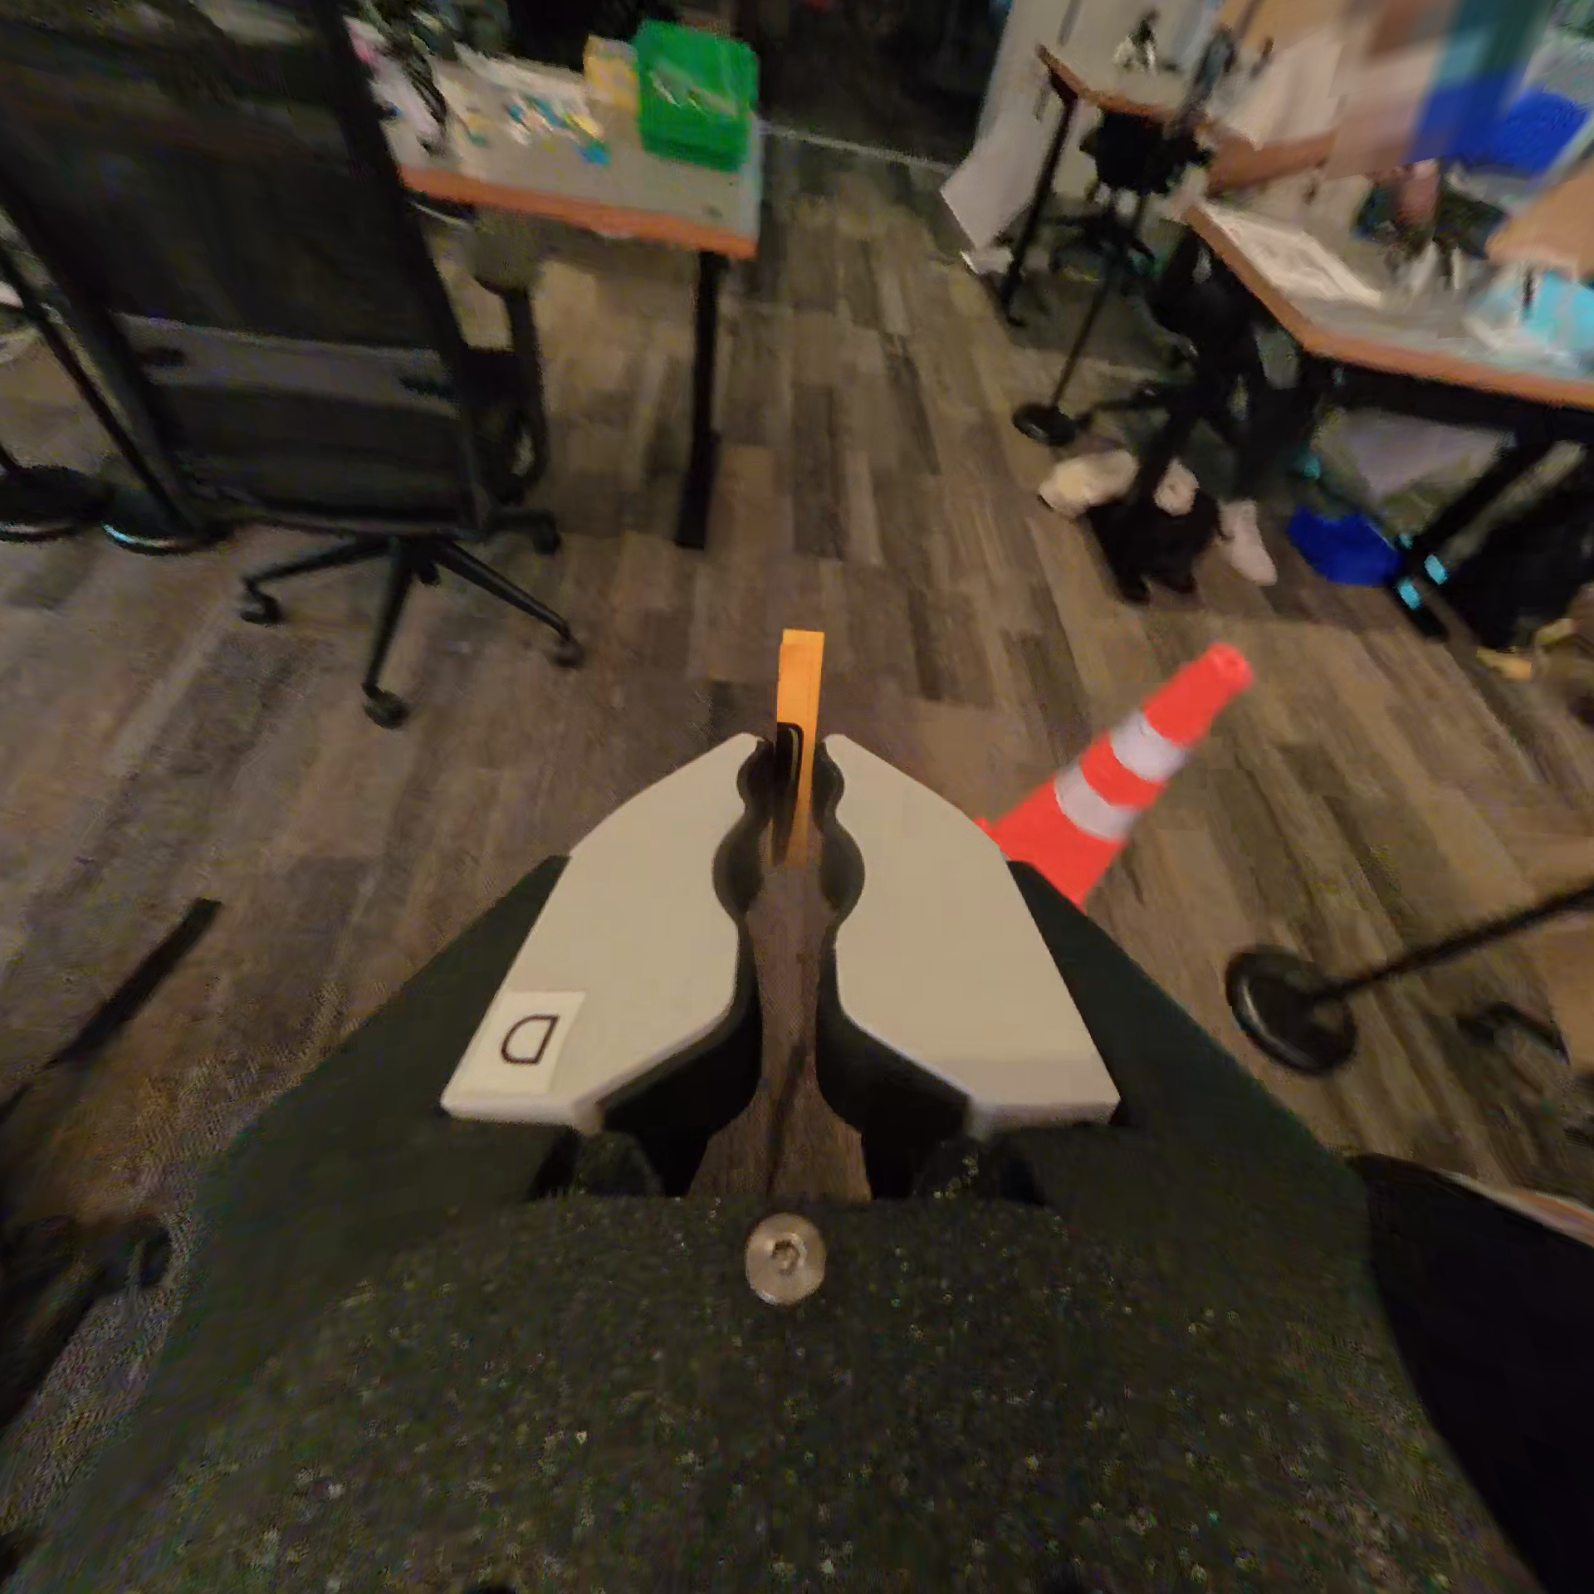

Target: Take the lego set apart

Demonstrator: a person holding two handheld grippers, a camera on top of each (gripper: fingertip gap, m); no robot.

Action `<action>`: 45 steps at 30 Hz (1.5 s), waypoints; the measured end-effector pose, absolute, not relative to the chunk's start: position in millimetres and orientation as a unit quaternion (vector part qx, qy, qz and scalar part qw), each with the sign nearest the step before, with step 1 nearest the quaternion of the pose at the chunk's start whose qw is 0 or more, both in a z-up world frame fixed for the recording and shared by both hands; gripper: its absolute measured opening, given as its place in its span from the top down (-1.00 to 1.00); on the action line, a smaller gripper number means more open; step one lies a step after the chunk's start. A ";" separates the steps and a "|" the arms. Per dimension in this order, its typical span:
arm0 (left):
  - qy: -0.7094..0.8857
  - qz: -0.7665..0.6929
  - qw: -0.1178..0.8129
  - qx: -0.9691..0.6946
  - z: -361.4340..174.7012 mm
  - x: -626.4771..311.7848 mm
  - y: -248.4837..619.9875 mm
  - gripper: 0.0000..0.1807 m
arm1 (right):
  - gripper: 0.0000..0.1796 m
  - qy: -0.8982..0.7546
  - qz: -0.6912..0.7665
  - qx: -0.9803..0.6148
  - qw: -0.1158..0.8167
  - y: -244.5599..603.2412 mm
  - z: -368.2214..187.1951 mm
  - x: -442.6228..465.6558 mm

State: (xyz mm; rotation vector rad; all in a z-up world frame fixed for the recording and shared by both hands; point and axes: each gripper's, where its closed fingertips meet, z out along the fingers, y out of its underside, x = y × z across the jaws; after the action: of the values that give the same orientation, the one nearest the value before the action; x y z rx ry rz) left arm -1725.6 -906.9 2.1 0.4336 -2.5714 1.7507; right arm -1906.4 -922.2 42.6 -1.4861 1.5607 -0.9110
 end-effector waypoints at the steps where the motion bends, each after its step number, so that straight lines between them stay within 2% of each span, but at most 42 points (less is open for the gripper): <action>1: -0.808 0.569 -0.007 0.151 19.2 -1694.7 -920.1 0.91 | 0.97 0.599 -0.362 -0.602 0.384 -944.7 48.4 -1872.3; 5: -0.799 0.567 -0.067 0.187 41.5 -1576.9 -954.0 0.91 | 0.97 0.562 -0.346 -0.632 0.406 -1015.6 53.4 -1743.2; 13: -0.774 0.513 -0.192 0.316 -4.1 -1325.6 -970.9 0.91 | 0.97 0.468 -0.269 -0.711 0.451 -1106.4 2.9 -1462.6; 20: -0.702 0.505 -0.286 0.413 56.8 -1112.9 -958.8 0.91 | 0.97 0.328 -0.233 -0.779 0.480 -1138.0 58.1 -1170.9; 25: -0.652 0.480 -0.320 0.492 41.7 -968.6 -921.5 0.91 | 0.97 0.247 -0.190 -0.797 0.518 -1107.4 81.8 -988.9; 31: -0.613 0.464 -0.342 0.540 -7.5 -750.6 -870.2 0.90 | 0.98 0.213 -0.203 -0.817 0.496 -1057.0 37.5 -768.9; 33: -0.610 0.464 -0.343 0.544 -2.2 -675.2 -849.5 0.91 | 0.99 0.212 -0.185 -0.830 0.481 -1033.8 32.6 -686.9; 35: -0.593 0.460 -0.367 0.549 20.3 -613.4 -818.8 0.91 | 1.00 0.190 -0.158 -0.829 0.502 -995.5 52.9 -621.6; 40: -0.546 0.433 -0.423 0.579 85.0 -546.8 -728.9 0.90 | 1.00 0.091 -0.121 -0.834 0.531 -891.1 91.8 -488.2; 45: -0.472 0.373 -0.456 0.656 90.2 -555.4 -649.8 0.90 | 1.00 0.020 -0.012 -0.835 0.550 -745.5 87.2 -411.3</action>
State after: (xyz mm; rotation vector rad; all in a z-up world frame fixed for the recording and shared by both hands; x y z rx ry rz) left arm -555.4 -649.8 90.2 3.0132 -2.1658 1.7139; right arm -411.3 -745.5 87.2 -1.9751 0.0464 -0.0277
